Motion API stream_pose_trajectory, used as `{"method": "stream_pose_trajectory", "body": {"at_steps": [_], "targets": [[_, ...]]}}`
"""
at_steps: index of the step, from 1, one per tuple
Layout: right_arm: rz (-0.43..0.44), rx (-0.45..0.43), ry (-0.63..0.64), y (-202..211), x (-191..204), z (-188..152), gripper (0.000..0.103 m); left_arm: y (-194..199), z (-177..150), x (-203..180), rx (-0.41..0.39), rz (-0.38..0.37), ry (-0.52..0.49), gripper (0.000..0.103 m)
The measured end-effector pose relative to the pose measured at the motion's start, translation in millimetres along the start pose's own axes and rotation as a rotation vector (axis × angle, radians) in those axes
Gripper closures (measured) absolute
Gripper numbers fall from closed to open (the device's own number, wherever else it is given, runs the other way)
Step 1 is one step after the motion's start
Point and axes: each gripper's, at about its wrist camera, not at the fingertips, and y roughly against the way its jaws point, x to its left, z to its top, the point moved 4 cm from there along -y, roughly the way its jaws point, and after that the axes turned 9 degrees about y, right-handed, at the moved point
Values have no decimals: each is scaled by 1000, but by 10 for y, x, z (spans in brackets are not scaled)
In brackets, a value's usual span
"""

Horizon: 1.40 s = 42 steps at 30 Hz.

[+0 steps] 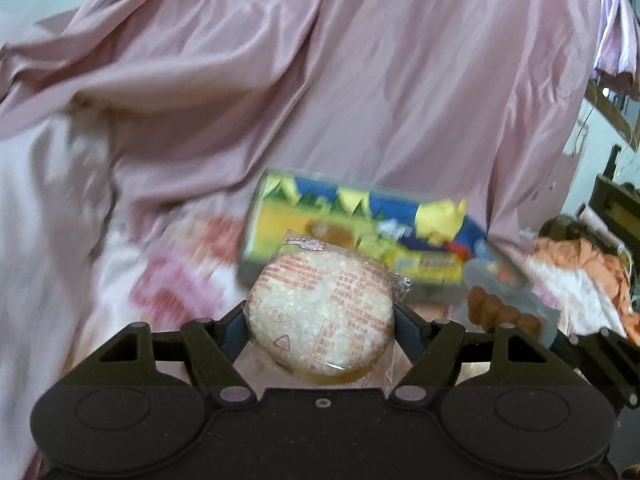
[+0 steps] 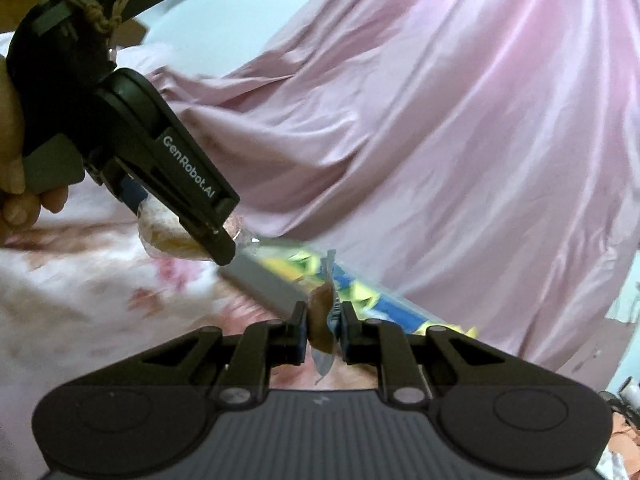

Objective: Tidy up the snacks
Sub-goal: 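Carry the rice cracker and sausage pack into the tray and release both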

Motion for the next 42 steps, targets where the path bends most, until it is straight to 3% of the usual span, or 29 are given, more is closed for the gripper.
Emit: {"method": "stream_pose_trajectory", "body": {"at_steps": [6,13,21,31,38,41,42], "targets": [[-132,-15,-77,-241,-572,-53,85,-375,416,-349,-43,-34,37,28],[-221,17,-144,-582,-976,-291,85,-921,544,-760,-23,-63,24,28],[-257,105,-152,-882,-1027,-564,85,-1444,460,-996,32,-44,77,28],[-200,137,-245,-1019,-1022,-637,84,-1731,316,-888,121,-4,138,28],[-122,190,-356,-1073,-1016,-674,69,-1726,333,-744,136,-5,239,10],[-98,190,-368,-1048,-1002,-669,46,-1665,344,-733,125,-10,243,5],[-95,188,-370,-1048,-1009,-665,44,-1641,353,-729,125,-13,248,2]]}}
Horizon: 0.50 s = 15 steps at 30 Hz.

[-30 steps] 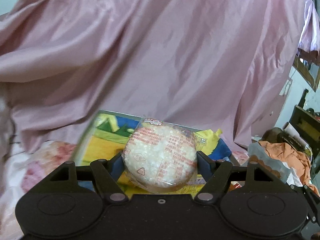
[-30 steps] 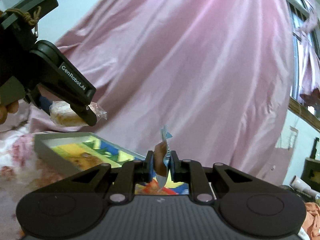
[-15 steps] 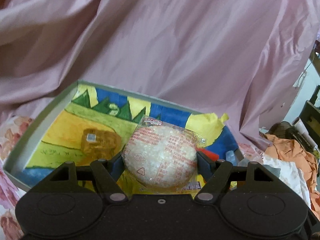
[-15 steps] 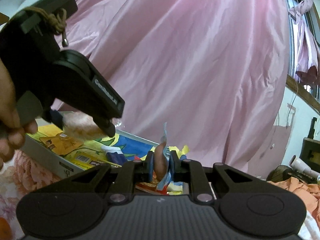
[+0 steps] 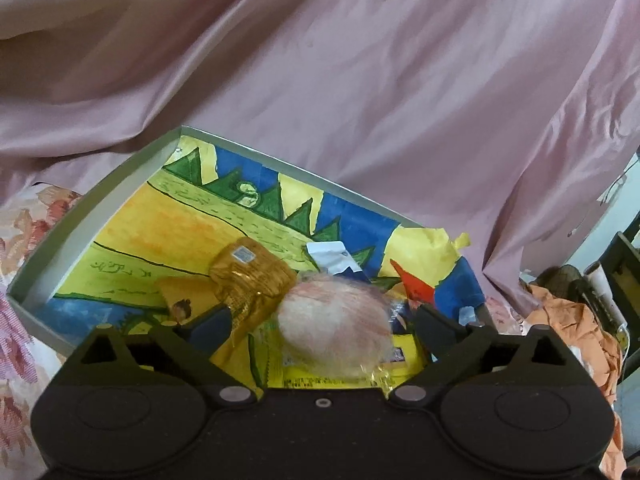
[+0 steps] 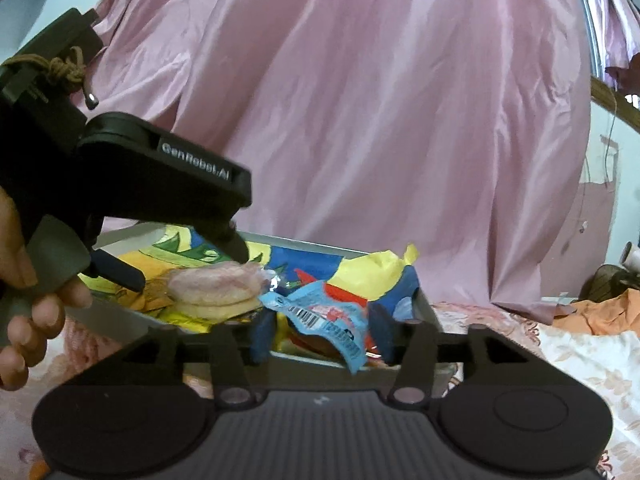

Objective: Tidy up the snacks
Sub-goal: 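Carry the rice cracker and sausage pack into the tray and release both, then withdraw both tools from the tray back over the remaining snacks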

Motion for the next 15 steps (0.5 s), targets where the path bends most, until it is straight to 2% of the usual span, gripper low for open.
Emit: {"method": "stream_pose_trajectory", "body": {"at_steps": [1,6,9,15], "targets": [[-1,-2,-2,13,-3,5,43,27,5,11,1,-2,8,1],[-1,-30,-16,116,-21,97,22,212,53,69,-11,-15,45,1],[-9,-59,-36,227,-49,209,13,380,76,79,-38,-32,44,1],[-44,-130,-78,544,-117,425,1,759,92,66,-85,-53,18,1]]}}
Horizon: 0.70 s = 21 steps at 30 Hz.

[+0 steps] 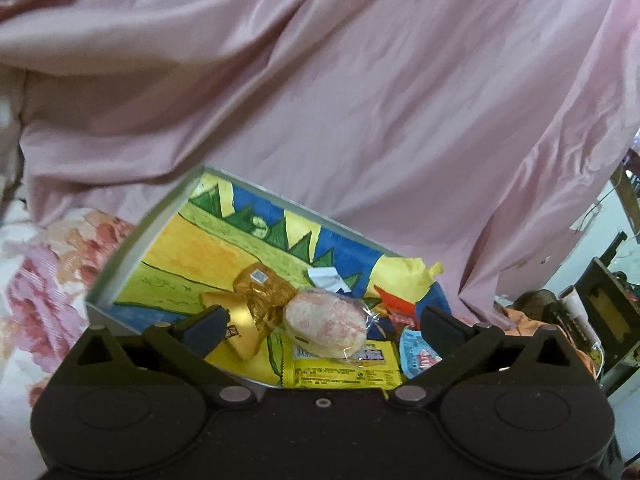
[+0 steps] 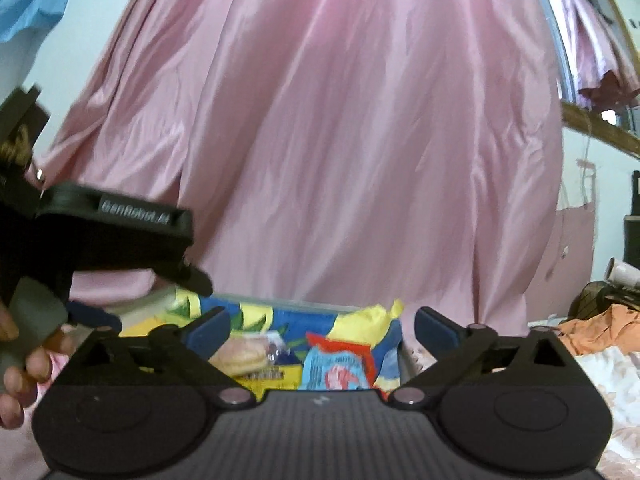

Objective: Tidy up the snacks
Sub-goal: 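Withdraw both tools from the tray back over the remaining snacks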

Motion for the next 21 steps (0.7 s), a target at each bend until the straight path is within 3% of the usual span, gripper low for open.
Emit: {"method": "stream_pose_trajectory", "body": {"at_steps": [9,21], "targets": [[-36,-95,-48,517,-50,235,0,674,-74,19,-84,-32,-55,1],[-53,-110,-44,1082,1,334,0,1434,-397,169,-193,-32,-208,1]]}}
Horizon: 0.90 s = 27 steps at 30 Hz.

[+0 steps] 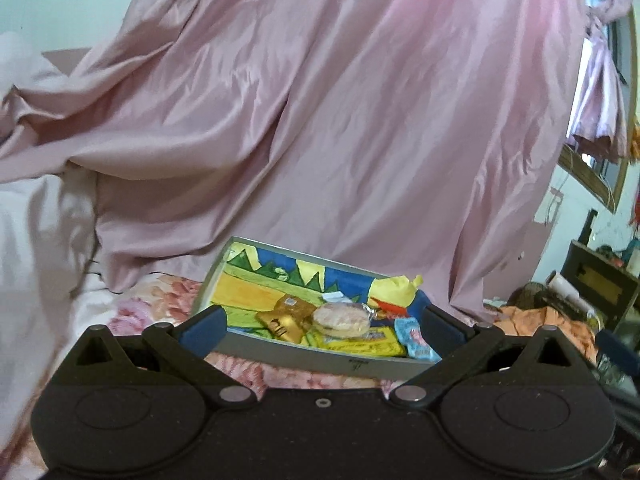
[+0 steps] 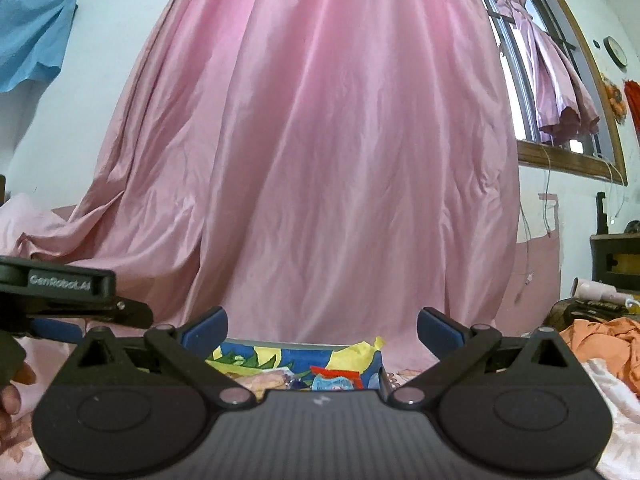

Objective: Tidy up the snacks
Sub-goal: 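Withdraw both tools from the tray back over the remaining snacks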

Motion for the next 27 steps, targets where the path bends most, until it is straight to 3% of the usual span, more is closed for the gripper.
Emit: {"method": "stream_pose_trajectory", "body": {"at_steps": [13,27], "targets": [[5,59,13,511,147,-200,0,481,-439,259,9,9,-117,1],[128,320,-3,640,366,-668,0,532,-881,536,108,17,-181,1]]}}
